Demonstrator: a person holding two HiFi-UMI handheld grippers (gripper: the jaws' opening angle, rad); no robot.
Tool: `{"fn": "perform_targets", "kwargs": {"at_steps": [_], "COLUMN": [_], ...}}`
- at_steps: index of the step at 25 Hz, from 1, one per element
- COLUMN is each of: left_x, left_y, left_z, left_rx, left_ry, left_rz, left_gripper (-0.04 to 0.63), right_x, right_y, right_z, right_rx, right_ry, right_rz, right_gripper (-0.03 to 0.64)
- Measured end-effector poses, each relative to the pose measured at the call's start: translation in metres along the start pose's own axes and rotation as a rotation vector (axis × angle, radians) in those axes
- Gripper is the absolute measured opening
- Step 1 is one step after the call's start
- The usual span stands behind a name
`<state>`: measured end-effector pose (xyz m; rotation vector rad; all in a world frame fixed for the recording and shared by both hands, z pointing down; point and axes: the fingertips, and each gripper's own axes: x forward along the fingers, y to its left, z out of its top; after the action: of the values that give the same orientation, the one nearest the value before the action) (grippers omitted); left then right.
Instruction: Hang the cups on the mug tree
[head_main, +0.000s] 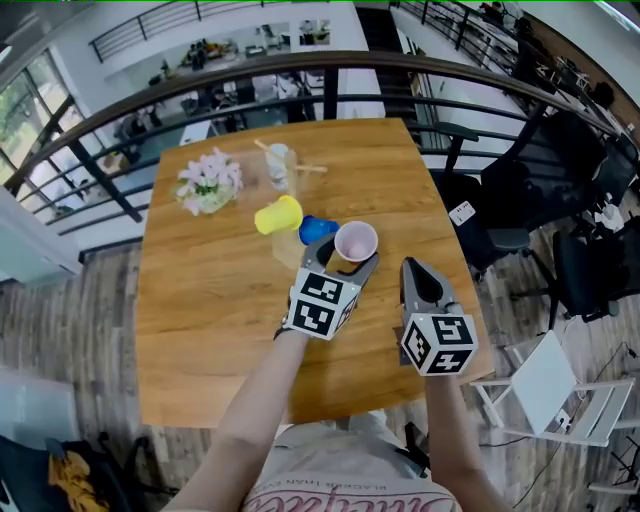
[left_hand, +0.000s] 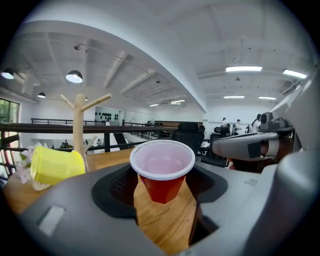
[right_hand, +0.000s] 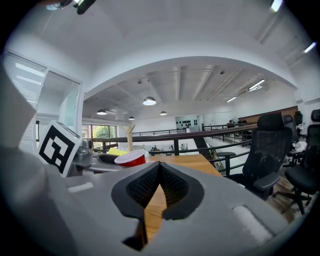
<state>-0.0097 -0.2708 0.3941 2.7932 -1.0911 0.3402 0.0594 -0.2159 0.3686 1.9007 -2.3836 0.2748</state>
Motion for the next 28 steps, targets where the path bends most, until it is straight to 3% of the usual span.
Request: {"fn": "perform_targets", "kwargs": {"at_steps": [6, 11, 21, 28], "left_x": [-0.011, -0.009, 0.001, 0.003], "left_y": [0.017, 0.03, 0.06, 0.076], "left_z": [0.014, 0.025, 0.059, 0.078], "left_rx": [-0.037, -0.14, -0.398, -0.693], "left_ry": [-0.015, -0.036, -0.13, -0.229], "left_rz": [0.003, -0.009, -0.046, -0.128], "left_gripper": [0.313, 0.313, 0.311, 0.311], "right_x": [0.005, 0.008, 0.023, 0.032], "right_y": [0.017, 0.018, 0.016, 0.019], "right_z": [0.012, 0.015, 0.025, 0.026], "right_rx": [-0.027, -0.03, -0.047, -0.051], "right_ry": [-0.03, -0.041, -0.047, -0.042], "right_rz": [0.001, -0.006, 0.009, 0.034], "right_gripper": [0.002, 0.002, 0.002, 0.002]}}
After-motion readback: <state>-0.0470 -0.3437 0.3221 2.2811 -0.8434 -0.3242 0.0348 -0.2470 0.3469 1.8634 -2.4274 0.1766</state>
